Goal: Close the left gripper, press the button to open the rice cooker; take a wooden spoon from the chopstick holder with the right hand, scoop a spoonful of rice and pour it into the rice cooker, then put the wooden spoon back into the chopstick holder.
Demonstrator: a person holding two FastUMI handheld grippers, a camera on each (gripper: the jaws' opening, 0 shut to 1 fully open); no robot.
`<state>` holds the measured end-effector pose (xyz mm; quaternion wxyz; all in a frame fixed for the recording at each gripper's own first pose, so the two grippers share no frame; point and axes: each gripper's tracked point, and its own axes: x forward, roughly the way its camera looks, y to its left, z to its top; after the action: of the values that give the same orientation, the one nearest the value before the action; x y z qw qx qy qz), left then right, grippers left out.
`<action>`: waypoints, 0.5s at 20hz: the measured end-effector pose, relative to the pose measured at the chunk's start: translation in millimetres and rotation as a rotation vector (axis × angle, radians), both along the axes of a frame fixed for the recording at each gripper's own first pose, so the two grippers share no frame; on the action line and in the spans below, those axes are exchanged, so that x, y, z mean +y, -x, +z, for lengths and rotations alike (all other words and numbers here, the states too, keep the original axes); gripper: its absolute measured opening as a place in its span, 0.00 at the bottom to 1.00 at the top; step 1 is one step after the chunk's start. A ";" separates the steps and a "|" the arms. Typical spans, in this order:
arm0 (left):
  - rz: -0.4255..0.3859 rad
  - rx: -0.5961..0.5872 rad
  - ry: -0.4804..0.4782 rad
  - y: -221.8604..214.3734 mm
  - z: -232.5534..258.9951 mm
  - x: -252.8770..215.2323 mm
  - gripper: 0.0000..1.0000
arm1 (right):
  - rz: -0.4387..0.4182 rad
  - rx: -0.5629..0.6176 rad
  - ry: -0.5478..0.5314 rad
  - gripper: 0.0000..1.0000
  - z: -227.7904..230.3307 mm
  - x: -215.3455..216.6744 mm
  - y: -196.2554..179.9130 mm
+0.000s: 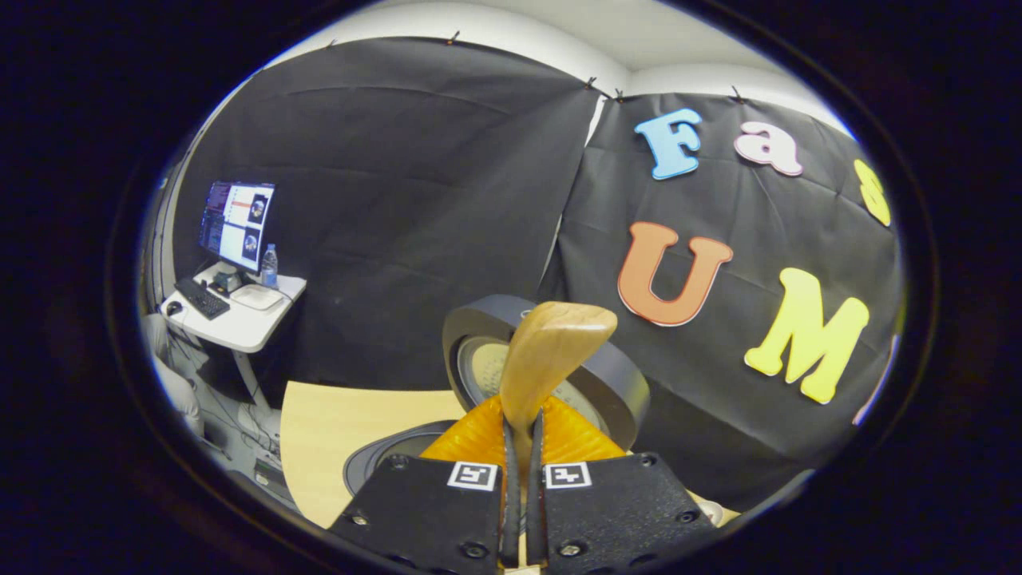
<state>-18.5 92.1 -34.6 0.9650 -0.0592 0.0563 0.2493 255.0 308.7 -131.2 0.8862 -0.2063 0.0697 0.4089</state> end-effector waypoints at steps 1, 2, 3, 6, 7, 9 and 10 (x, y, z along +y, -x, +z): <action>-0.005 -0.001 0.001 -0.8 1.0 -0.4 0.95 | -0.016 0.029 -0.034 0.08 5.4 -3.8 1.5; -0.010 -0.001 -0.001 -1.8 1.2 -0.6 0.95 | -0.032 0.077 -0.077 0.08 9.2 -6.3 4.5; -0.014 -0.002 -0.006 -2.2 2.9 -0.3 0.95 | -0.053 0.138 -0.124 0.09 12.8 -9.9 5.6; -0.050 -0.011 -0.006 -9.5 4.9 -4.1 0.94 | -0.107 0.313 -0.255 0.08 27.2 -26.9 10.7; -0.066 -0.011 -0.007 -12.0 5.0 -7.5 0.94 | -0.124 0.356 -0.289 0.08 31.9 -33.6 11.6; -0.105 -0.012 -0.013 -19.3 5.4 -13.5 0.95 | -0.159 0.424 -0.342 0.08 42.8 -49.2 13.4; -0.127 -0.013 -0.015 -23.2 5.1 -18.2 0.95 | -0.179 0.451 -0.367 0.08 46.9 -58.9 14.0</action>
<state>4.7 73.9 -29.5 0.9796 -0.0498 0.0521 0.1874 241.0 249.8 -84.3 0.9033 0.0603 0.2073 0.3707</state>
